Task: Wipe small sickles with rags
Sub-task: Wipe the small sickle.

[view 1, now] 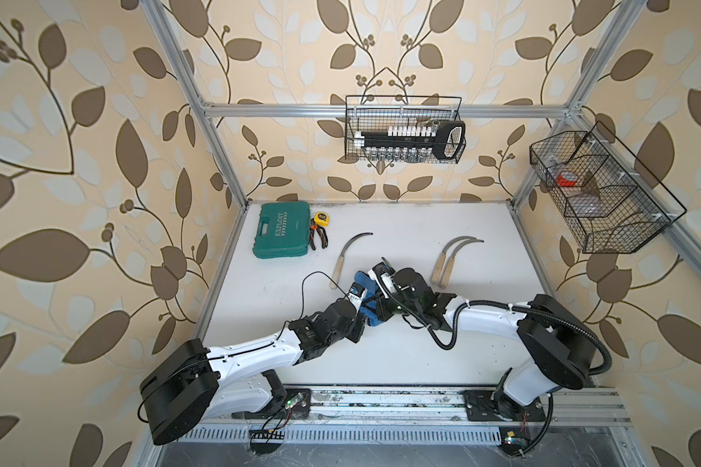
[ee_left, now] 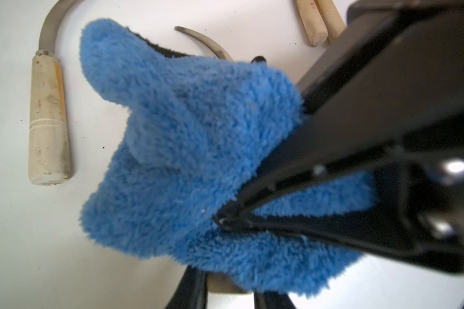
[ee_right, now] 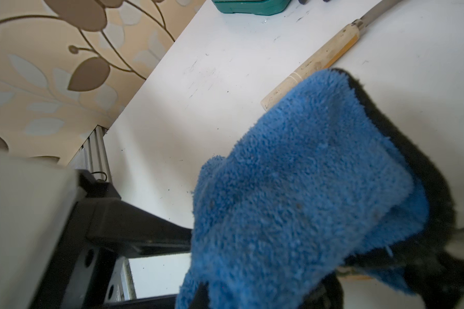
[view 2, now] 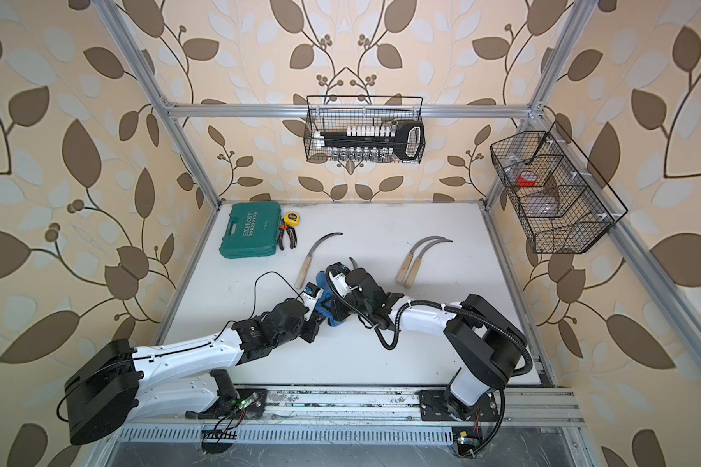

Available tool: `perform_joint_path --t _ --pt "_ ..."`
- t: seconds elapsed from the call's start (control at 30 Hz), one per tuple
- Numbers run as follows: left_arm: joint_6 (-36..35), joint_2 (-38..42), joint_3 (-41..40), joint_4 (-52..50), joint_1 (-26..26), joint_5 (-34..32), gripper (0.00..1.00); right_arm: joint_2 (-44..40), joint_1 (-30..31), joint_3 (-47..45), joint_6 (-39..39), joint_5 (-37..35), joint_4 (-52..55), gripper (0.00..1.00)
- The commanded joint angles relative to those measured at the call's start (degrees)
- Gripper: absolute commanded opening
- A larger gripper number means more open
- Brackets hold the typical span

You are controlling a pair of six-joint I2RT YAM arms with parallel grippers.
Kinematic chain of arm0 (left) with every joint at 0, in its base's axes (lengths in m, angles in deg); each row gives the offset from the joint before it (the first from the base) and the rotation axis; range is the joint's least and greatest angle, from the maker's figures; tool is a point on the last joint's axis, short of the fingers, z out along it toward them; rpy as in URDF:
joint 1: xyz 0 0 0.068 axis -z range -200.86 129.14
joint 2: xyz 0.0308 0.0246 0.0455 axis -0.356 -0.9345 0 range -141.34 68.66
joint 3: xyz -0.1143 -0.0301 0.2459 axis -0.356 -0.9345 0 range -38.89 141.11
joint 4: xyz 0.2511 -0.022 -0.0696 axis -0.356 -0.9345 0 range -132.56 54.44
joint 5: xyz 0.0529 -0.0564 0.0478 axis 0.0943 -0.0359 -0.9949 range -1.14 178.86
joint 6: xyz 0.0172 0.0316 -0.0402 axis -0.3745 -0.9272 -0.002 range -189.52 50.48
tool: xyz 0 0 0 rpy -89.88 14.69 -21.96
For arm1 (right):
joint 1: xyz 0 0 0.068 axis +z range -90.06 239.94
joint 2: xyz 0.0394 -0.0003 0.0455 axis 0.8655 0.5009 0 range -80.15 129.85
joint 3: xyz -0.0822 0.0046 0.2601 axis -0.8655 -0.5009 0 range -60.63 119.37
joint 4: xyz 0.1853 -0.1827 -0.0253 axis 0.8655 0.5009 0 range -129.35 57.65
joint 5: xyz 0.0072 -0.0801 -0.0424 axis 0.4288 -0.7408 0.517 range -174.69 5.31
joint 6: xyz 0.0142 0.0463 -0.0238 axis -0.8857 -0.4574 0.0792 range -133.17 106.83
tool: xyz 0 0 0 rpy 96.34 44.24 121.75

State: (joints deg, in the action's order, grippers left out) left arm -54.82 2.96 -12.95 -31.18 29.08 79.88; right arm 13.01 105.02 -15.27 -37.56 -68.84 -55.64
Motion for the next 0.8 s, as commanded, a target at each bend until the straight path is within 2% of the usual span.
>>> perform_joint_path --t 0.0,0.13,0.27,0.37,0.47,0.6,0.77 --pt "-0.2 2.5 0.5 5.5 0.1 0.3 0.00 4.0 -4.6 -1.1 -0.4 1.0 1.6 0.00" --pt "-0.3 2.7 0.3 5.4 0.2 0.6 0.00 4.9 -9.3 -0.3 0.0 0.5 2.5 0.00" --pt "-0.5 1.8 0.5 5.2 0.1 1.1 0.00 -1.3 -11.7 -1.6 0.2 -0.5 3.7 0.00" --pt "-0.5 1.5 0.6 4.6 0.2 1.2 0.00 -7.2 -13.2 -1.5 0.5 -4.2 7.0 0.00" --pt "-0.6 2.2 0.4 4.3 0.2 2.9 0.00 -9.9 -14.5 0.7 0.6 -12.2 11.9 0.00" --pt "-0.3 3.3 -0.3 4.4 0.2 3.7 0.00 -5.8 -16.1 5.7 1.2 -18.4 16.1 0.00" --pt "0.3 3.5 -0.7 4.6 0.2 4.8 0.00 7.0 -17.4 18.8 4.2 -22.7 22.2 0.00"
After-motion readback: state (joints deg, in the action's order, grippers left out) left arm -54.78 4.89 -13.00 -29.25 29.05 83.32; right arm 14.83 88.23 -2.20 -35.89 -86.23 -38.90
